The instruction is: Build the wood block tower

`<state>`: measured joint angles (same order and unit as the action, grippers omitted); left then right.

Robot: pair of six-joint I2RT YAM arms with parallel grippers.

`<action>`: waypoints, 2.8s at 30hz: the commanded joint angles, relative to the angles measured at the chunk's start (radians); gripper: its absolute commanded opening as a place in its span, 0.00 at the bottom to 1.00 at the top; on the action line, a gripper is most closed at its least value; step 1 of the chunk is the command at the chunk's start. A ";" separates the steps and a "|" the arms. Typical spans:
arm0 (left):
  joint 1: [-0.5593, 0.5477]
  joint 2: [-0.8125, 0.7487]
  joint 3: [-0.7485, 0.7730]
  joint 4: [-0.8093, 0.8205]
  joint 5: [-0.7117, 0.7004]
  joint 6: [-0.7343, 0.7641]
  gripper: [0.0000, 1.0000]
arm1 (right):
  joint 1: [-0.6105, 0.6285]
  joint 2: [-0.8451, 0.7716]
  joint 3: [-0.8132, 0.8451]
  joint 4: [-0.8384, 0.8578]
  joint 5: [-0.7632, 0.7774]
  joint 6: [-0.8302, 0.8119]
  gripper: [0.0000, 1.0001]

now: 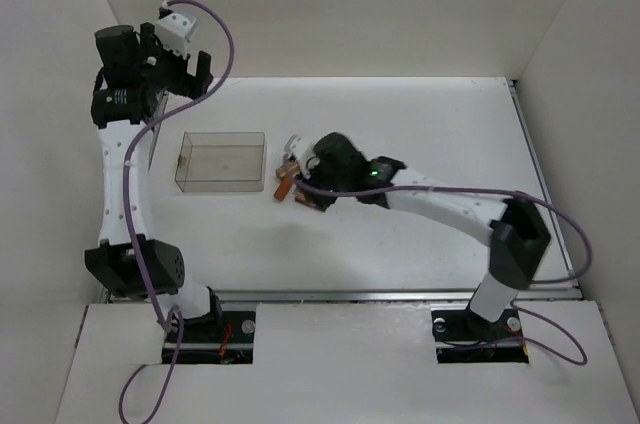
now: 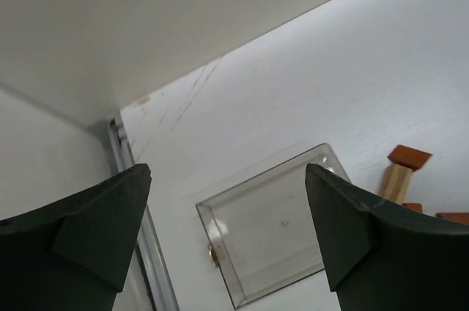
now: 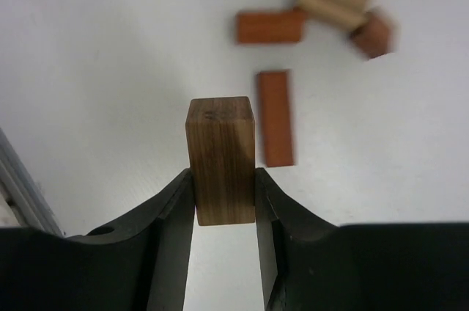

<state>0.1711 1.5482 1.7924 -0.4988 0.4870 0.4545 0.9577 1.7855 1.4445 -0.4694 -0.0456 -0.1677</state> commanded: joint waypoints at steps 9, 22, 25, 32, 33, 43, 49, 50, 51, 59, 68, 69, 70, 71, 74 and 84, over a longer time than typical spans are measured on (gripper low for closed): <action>-0.503 -0.114 -0.109 -0.192 0.177 0.355 0.64 | -0.138 -0.566 -0.702 1.167 -0.088 0.108 0.00; -0.795 -0.174 -0.312 -0.212 0.102 0.480 0.66 | -0.168 -0.578 -0.757 1.224 -0.197 0.139 0.00; -0.795 -0.165 -0.324 -0.181 0.093 0.458 0.66 | -0.168 -0.569 -0.757 1.224 -0.221 0.139 0.00; -0.805 -0.155 -0.304 -0.159 0.047 0.434 0.33 | -0.168 -0.569 -0.757 1.203 -0.241 0.139 0.00; -0.805 -0.155 -0.304 -0.170 0.047 0.434 0.32 | -0.168 -0.569 -0.757 1.191 -0.241 0.126 0.00; -0.805 -0.175 -0.262 -0.198 0.038 0.463 0.40 | -0.168 -0.560 -0.739 1.112 -0.270 0.077 0.00; -0.805 -0.175 -0.220 -0.218 0.047 0.454 0.59 | -0.168 -0.551 -0.728 1.078 -0.290 0.057 0.00; -0.805 -0.175 -0.208 -0.218 0.047 0.454 0.61 | -0.168 -0.551 -0.728 1.078 -0.290 0.057 0.00; -0.805 -0.175 -0.208 -0.218 0.047 0.454 0.61 | -0.168 -0.551 -0.728 1.078 -0.290 0.057 0.00; -0.805 -0.143 -0.217 -0.290 0.067 0.478 0.59 | -0.168 -0.542 -0.710 1.078 -0.301 0.057 0.00; -0.805 -0.080 -0.185 -0.300 0.076 0.432 0.31 | -0.168 -0.541 -0.700 1.078 -0.320 0.057 0.00; -0.805 -0.080 -0.185 -0.300 0.076 0.432 0.26 | -0.168 -0.541 -0.700 1.078 -0.320 0.057 0.00; -0.805 -0.080 -0.185 -0.300 0.076 0.432 0.17 | -0.168 -0.541 -0.700 1.078 -0.320 0.057 0.00; -0.805 -0.080 -0.185 -0.300 0.076 0.432 0.17 | -0.168 -0.541 -0.700 1.078 -0.320 0.057 0.00; -0.805 -0.071 -0.185 -0.320 0.064 0.411 0.00 | -0.168 -0.541 -0.700 1.078 -0.320 0.057 0.00; -0.776 -0.080 -0.185 -0.299 0.085 0.392 0.55 | -0.168 -0.532 -0.700 1.121 -0.329 0.057 0.00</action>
<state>-0.6231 1.4765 1.5665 -0.8387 0.5449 0.8551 0.7807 1.2575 0.6930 0.5568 -0.3332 -0.1127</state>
